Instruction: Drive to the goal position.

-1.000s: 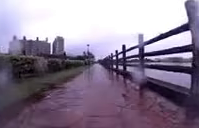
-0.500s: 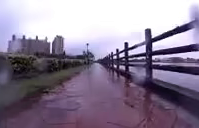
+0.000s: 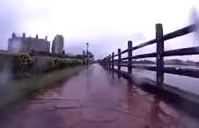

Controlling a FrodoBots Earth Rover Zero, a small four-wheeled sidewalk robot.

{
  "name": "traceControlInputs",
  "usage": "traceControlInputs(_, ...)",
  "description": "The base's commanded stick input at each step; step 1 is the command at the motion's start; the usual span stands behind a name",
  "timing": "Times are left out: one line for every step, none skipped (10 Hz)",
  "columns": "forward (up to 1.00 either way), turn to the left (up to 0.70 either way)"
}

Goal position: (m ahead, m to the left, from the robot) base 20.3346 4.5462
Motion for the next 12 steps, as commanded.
traceControlInputs(1.00, 0.00)
traceControlInputs(1.00, 0.00)
traceControlInputs(1.00, 0.07)
traceControlInputs(1.00, 0.17)
traceControlInputs(1.00, 0.27)
traceControlInputs(1.00, 0.00)
traceControlInputs(1.00, 0.00)
traceControlInputs(1.00, 0.00)
traceControlInputs(1.00, 0.00)
traceControlInputs(1.00, 0.00)
traceControlInputs(1.00, 0.00)
traceControlInputs(1.00, 0.00)
